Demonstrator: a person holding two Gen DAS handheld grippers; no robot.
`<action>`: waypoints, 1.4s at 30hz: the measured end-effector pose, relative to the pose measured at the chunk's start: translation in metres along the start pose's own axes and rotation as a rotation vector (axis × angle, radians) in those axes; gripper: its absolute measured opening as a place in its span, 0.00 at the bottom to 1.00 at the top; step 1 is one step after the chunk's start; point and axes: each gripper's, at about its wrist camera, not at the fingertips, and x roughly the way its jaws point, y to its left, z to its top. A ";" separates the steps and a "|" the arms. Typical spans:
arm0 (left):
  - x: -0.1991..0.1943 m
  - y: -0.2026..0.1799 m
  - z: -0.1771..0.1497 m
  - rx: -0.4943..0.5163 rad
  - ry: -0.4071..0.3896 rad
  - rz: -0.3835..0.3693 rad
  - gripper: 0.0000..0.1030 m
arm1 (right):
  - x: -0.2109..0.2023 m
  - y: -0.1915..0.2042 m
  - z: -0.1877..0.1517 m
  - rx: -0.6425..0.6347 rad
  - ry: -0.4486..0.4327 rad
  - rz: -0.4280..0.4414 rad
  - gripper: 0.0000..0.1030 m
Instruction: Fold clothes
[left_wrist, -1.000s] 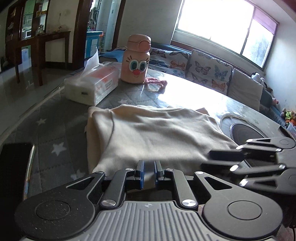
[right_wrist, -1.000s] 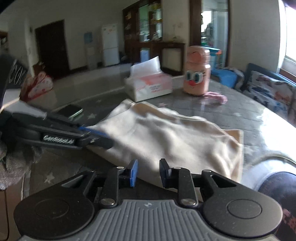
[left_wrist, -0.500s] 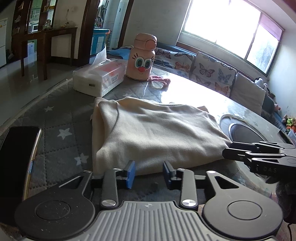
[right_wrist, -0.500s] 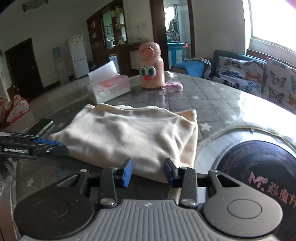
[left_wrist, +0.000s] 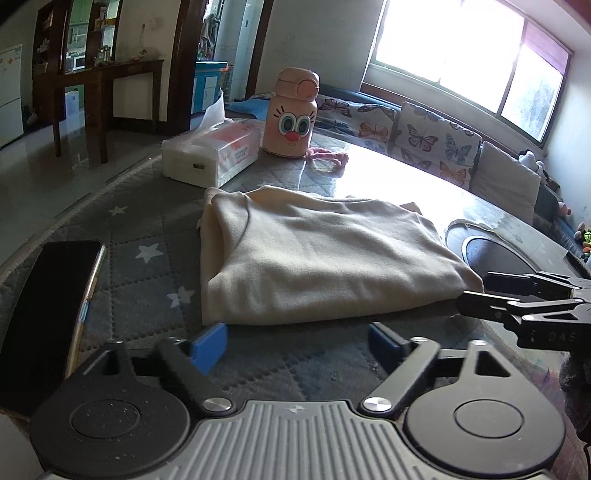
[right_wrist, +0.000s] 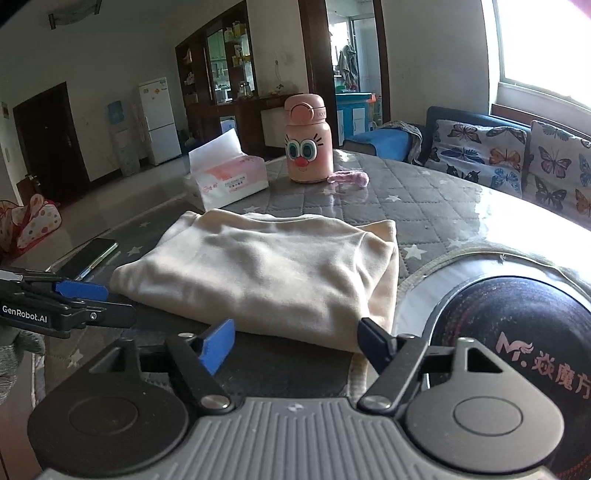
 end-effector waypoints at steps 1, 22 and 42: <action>-0.001 0.000 -0.001 0.001 -0.001 0.001 0.92 | -0.001 0.001 -0.001 0.000 0.001 0.003 0.77; -0.012 -0.023 -0.022 0.023 0.015 0.021 1.00 | -0.030 0.014 -0.030 -0.020 -0.006 -0.031 1.00; -0.017 -0.043 -0.039 0.045 0.034 0.052 1.00 | -0.049 0.023 -0.052 -0.039 0.000 -0.033 1.00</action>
